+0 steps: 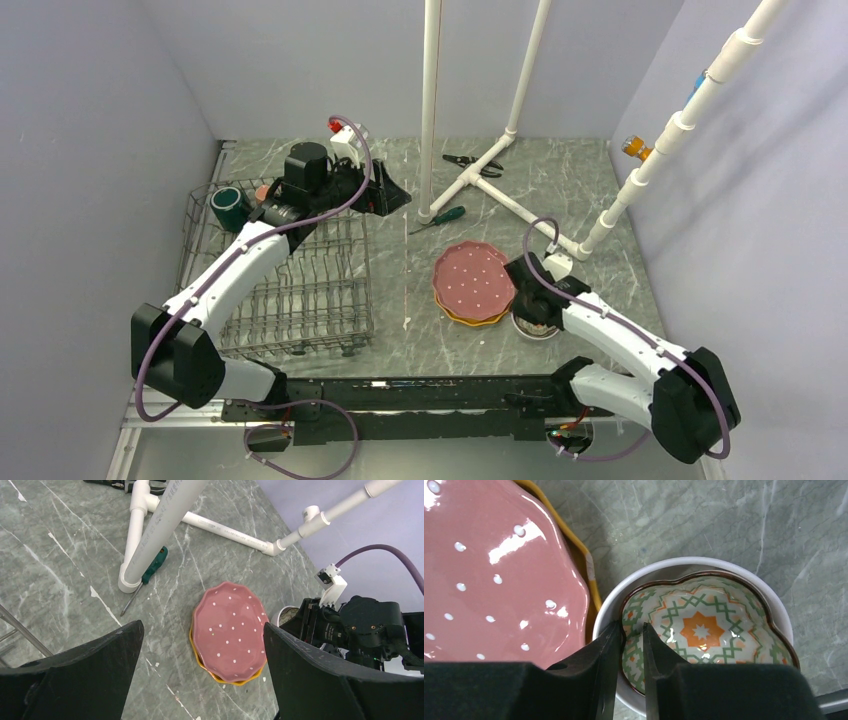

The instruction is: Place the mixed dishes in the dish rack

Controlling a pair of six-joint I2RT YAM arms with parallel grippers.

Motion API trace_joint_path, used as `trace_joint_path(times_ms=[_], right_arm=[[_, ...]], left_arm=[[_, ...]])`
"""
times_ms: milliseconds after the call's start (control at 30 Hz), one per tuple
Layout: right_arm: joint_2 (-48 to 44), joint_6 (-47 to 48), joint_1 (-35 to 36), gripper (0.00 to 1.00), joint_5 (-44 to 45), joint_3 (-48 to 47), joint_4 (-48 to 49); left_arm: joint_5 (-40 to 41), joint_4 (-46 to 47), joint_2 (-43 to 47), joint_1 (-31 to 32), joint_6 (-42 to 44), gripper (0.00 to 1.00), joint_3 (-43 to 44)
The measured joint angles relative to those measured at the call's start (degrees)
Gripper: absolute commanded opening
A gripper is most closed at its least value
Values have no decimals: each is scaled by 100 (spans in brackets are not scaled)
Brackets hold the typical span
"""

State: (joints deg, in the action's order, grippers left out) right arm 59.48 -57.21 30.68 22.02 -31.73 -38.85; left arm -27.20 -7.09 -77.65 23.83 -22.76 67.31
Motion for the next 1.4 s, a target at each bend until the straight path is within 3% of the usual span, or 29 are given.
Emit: trace_joint_path(times_ms=[200, 333, 867, 1400], right_arm=[[-48, -2, -11, 16, 63, 96, 127], [-131, -4, -11, 0, 105, 127, 133], [-1174, -166, -22, 0, 457, 127, -365], [-1163, -90, -22, 0, 446, -168, -634]], left_arm=[[0, 0, 0, 4, 0, 95, 0], [0, 0, 0, 15, 0, 95, 0], [0, 0, -2, 26, -4, 95, 0], [-20, 0, -105, 26, -44, 95, 0]])
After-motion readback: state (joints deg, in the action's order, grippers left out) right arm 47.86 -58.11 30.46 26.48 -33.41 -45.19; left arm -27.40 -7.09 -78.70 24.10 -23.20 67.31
